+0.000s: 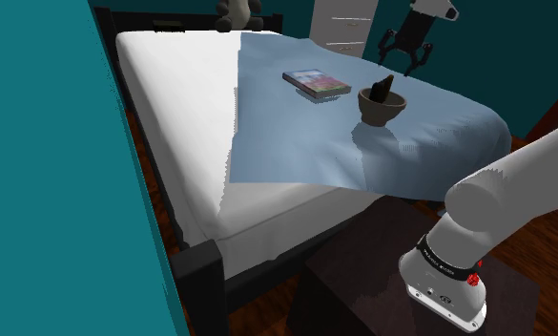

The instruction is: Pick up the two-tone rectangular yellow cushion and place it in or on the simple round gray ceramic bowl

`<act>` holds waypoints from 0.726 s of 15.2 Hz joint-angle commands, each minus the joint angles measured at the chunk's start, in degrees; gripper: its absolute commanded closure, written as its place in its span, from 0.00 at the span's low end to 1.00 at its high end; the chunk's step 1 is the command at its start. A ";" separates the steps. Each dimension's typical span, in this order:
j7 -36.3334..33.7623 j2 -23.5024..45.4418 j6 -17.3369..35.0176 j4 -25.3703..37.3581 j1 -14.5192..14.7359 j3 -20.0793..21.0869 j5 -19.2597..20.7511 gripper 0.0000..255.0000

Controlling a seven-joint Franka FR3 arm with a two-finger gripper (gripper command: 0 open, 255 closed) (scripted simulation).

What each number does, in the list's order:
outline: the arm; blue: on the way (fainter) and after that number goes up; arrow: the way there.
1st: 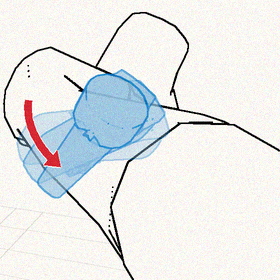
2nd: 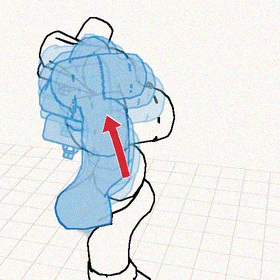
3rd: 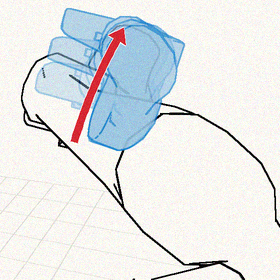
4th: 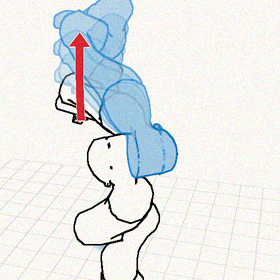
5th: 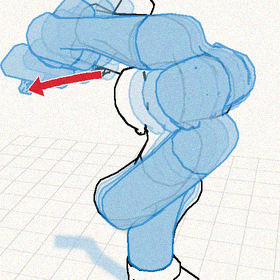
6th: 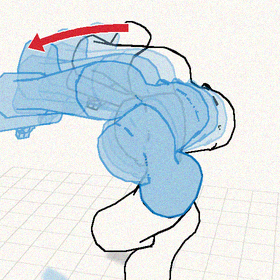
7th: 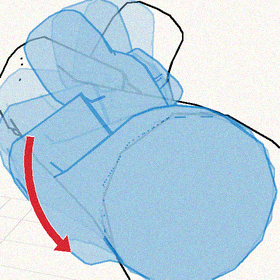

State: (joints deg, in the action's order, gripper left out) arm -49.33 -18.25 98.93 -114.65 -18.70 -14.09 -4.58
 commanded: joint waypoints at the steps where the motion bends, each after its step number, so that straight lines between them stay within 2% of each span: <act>1: -0.04 0.30 -2.98 3.25 -0.03 -0.16 0.00 0.00; 3: 0.03 0.90 -6.46 7.28 -0.07 -0.42 -0.06 0.00; 11: 0.02 0.90 -6.46 7.28 -0.07 -0.42 -0.06 0.00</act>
